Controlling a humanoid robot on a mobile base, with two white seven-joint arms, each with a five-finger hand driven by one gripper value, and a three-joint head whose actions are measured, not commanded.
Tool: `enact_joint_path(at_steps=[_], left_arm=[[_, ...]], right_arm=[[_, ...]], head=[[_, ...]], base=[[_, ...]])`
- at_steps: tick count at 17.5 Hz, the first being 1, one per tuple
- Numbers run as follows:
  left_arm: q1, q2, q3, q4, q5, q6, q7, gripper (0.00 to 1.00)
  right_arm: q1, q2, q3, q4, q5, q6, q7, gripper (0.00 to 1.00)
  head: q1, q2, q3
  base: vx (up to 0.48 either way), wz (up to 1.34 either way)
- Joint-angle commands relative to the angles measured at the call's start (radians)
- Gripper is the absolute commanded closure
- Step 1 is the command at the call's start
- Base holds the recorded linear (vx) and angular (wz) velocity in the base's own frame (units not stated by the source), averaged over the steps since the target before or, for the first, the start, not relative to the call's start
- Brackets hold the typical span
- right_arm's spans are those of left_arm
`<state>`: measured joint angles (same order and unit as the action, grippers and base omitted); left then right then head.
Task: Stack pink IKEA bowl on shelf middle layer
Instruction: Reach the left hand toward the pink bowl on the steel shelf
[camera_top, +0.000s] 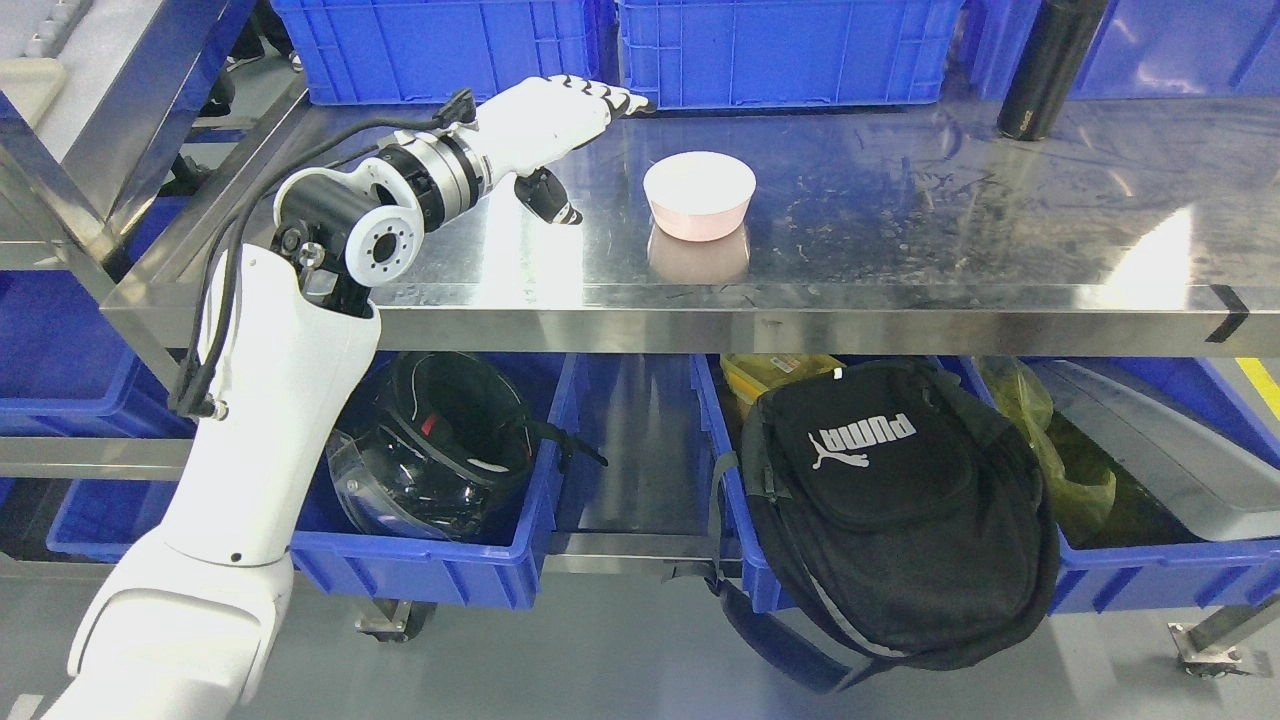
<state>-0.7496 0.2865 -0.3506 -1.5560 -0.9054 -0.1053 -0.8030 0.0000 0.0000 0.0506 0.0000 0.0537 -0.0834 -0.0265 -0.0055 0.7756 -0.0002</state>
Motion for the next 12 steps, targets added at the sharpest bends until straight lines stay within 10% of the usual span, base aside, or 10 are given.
enact_joint_path(at_steps=[1,6,12], left_arm=[[-0.054,-0.082,-0.123,0.146,-0.139,0.035,-0.071,0.06],[-0.082,-0.263,-0.099,0.315,-0.145,0.035,-0.029,0.13],[-0.195,-0.269,-0.099,0.554,-0.144,0.033,0.018,0.23]], right_arm=[[0.023,-0.017,0.000,-0.017,0.000,0.001,0.000,0.00],[0.023,-0.017,0.000,-0.017,0.000,0.001,0.000,0.00],[0.023,-0.017,0.000,-0.017,0.000,0.001,0.000,0.00]], head=[[0.0000,0.000,0.000],[0.0000,0.000,0.000],[0.0000,0.000,0.000]], base=[[0.000,0.00],[0.000,0.00],[0.000,0.00]])
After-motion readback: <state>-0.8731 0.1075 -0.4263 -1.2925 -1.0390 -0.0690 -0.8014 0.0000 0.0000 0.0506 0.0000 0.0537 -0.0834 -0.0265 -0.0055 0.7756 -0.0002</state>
